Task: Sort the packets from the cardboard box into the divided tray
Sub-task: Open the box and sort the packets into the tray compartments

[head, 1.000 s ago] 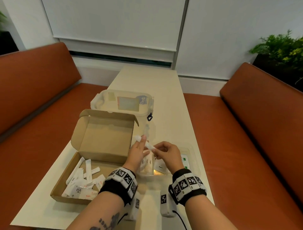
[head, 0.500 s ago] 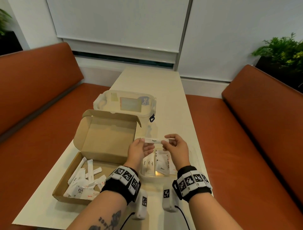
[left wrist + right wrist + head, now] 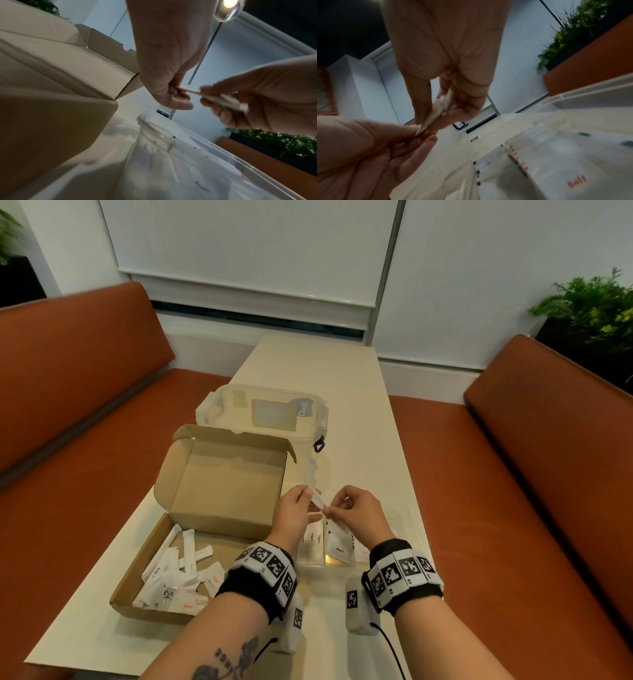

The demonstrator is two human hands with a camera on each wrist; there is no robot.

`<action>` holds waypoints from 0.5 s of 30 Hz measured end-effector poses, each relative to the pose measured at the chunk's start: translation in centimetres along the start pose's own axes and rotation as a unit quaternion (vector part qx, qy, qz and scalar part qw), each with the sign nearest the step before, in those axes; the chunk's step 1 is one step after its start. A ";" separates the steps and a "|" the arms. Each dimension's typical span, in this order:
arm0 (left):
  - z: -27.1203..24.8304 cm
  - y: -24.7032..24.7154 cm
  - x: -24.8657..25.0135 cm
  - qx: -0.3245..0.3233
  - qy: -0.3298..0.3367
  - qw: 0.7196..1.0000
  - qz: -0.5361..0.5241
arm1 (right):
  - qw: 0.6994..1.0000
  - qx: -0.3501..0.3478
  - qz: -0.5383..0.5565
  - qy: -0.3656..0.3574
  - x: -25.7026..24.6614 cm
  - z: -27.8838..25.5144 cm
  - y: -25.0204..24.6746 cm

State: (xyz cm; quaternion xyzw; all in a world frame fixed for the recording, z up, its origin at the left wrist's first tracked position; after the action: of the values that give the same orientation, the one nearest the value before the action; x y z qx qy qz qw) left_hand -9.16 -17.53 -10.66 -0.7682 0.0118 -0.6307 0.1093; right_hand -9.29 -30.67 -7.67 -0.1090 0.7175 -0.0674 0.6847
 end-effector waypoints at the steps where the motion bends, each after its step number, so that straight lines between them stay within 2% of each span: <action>1: 0.0 -0.1 0.0 0.019 0.017 0.999 0.047 | 1.000 0.011 -0.015 0.013 0.4 0.0 0.0; 3: 0.0 -0.5 -0.2 0.054 0.046 0.985 0.155 | 0.998 0.035 -0.032 0.044 1.4 -0.1 0.2; 5: -0.1 -0.7 -0.4 0.057 0.049 0.974 0.216 | 0.996 0.044 -0.046 0.070 2.3 -0.4 0.7; 10: -0.3 -1.0 -1.2 0.030 0.018 0.958 0.286 | 0.990 0.040 -0.108 0.081 3.4 -0.7 3.0; 15: -0.3 -0.9 -1.8 0.017 0.007 0.948 0.317 | 0.977 0.009 -0.205 0.053 3.7 -0.8 4.7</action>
State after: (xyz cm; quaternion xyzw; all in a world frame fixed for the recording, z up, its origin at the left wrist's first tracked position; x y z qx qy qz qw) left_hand -9.88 -16.37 -12.17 -0.7185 0.2445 -0.5690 0.3167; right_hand -10.51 -27.09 -12.36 -0.2437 0.7144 -0.2187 0.6184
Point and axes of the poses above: each hand's wrist, its own z-axis towards the middle knuckle, its own y-axis out of the palm, x = y × z, the point moved 2 cm from there along z, towards the middle knuckle, and after that the axes turned 15 degrees about z, right-handed, at the moved point
